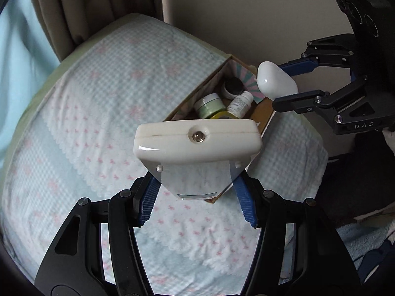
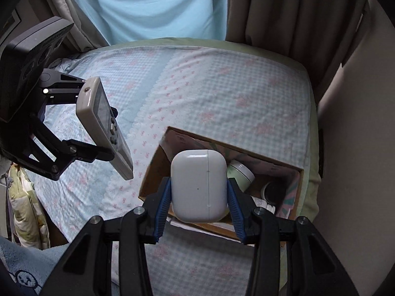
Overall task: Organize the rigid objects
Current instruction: 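Lift the remote and earbud case and carry both over the cardboard box, then lower the remote and earbud case into the box and open both tools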
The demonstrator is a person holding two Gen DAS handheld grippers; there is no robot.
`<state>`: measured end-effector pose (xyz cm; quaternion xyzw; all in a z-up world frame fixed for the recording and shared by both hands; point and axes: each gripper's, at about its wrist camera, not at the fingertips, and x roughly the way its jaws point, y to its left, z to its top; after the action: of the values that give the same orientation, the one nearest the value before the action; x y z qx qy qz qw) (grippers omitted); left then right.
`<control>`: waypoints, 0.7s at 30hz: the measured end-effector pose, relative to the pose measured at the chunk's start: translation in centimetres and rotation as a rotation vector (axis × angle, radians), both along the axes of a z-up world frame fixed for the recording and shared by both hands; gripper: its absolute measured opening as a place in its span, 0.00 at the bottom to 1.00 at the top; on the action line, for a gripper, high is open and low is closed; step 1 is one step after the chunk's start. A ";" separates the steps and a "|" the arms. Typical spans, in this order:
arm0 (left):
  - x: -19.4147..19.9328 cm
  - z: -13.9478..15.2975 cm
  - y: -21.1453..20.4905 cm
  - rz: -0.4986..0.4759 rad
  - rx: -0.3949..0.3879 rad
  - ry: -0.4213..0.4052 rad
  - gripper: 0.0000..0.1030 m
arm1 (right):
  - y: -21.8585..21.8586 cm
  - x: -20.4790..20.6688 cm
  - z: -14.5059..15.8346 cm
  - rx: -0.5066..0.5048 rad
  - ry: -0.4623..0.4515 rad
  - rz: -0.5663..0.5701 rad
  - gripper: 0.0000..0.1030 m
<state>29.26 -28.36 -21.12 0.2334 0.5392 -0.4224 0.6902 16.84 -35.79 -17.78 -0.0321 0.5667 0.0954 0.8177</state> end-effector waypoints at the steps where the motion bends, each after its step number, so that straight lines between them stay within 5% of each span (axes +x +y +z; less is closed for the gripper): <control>1: -0.3 -0.7 -0.9 0.005 0.003 0.009 0.53 | -1.0 -0.3 -0.6 0.000 0.008 -0.019 0.40; 10: -0.9 -8.6 -5.0 0.044 0.079 0.101 0.53 | -7.5 -1.5 -8.3 0.070 0.060 -0.160 0.40; 21: 0.8 -11.7 -6.5 0.010 0.168 0.106 0.53 | -9.2 -0.9 -13.9 0.129 0.105 -0.202 0.40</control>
<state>30.04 -34.88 -32.86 0.2650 0.6096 -0.3843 0.6407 15.96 -44.99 -31.68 0.0828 0.6019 0.0502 0.7927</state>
